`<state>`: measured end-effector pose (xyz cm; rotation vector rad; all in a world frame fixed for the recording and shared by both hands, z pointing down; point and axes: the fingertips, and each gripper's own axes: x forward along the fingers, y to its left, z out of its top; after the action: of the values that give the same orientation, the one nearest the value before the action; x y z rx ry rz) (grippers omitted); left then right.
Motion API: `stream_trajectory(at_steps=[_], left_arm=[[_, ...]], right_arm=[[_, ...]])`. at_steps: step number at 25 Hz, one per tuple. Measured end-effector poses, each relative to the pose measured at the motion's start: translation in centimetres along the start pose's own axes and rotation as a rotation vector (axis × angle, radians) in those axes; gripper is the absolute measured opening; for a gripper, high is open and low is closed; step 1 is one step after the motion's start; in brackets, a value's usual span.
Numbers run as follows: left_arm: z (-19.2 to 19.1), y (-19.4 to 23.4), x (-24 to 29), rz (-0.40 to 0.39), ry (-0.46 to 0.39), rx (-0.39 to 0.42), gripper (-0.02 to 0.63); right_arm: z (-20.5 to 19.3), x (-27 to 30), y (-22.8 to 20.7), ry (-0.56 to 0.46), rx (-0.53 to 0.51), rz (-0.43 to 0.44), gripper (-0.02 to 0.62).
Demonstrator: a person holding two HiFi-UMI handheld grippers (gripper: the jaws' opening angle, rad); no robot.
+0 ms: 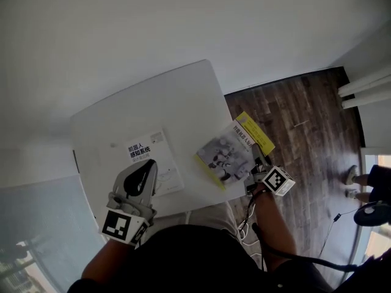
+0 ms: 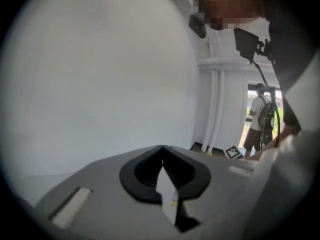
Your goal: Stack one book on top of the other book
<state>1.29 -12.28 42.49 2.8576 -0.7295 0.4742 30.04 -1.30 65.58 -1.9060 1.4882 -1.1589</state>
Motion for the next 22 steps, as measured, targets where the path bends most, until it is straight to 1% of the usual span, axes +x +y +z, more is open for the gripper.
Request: stream_trajectory(at_steps=[4,9,11,15,22], left_arm=[[-0.3,1.1,-1.4,0.016,-0.001,0.029,0.006],[0.1,1.5,-2.4,0.019,-0.026,0.050,0.006],[0.6,1.4,-2.7,0.017,-0.049,0.053,0.006],[2.0,1.5,-3.4,0.020,-0.093,0.030,0.006],[2.7,1.9,-4.8,0.032,-0.105,0.037,0.006]], right_arm=[[0.5,-0.6,1.1,-0.009,-0.033,-0.007,0.074],[0.9,-1.2,2.7,-0.033,-0.044,0.018,0.074],[1.0,-1.4,3.2,-0.039,-0.053,0.022,0.074],[1.4,-2.3,4.3,-0.058,-0.020,0.039,0.074],[1.7,-2.9,6.0,-0.090,0.006,0.076,0.074]])
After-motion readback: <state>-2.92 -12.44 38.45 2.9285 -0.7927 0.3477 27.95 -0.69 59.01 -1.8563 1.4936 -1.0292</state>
